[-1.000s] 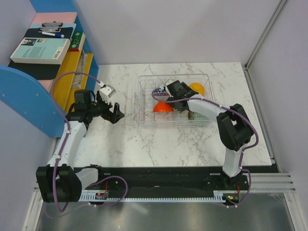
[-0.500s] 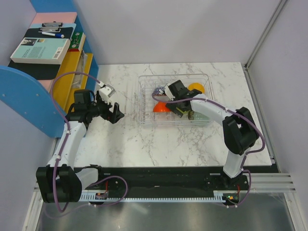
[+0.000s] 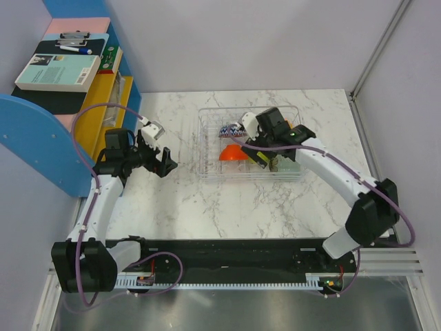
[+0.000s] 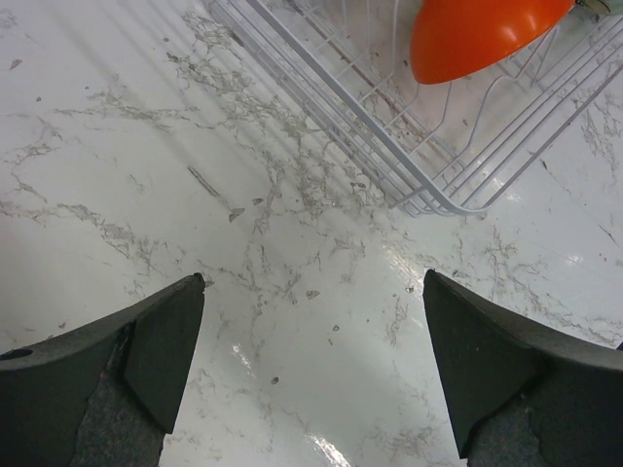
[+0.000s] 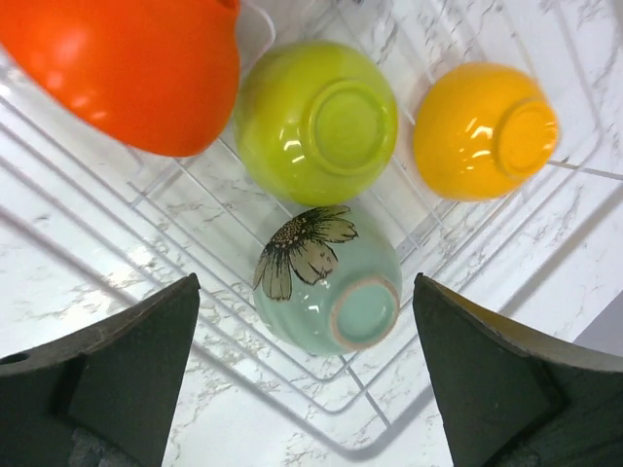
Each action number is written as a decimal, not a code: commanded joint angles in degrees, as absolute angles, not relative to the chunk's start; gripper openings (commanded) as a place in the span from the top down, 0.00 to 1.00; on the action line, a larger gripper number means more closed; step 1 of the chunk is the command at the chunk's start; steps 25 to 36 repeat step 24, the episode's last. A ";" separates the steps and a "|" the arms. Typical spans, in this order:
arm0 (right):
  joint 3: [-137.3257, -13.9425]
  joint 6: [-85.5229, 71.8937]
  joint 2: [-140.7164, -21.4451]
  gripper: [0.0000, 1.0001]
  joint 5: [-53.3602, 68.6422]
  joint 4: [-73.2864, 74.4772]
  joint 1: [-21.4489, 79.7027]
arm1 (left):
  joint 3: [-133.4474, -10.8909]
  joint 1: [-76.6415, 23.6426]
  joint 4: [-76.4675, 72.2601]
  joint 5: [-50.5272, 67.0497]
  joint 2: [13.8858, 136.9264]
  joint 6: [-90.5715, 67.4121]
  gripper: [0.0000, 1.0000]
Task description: Load the bowls into the dish rack
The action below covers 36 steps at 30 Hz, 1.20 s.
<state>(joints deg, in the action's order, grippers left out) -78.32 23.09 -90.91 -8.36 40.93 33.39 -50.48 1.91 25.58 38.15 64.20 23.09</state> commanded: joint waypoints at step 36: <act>-77.43 20.39 -63.72 0.03 13.54 42.10 20.39 | -58.45 2.29 31.99 51.15 54.58 26.90 0.00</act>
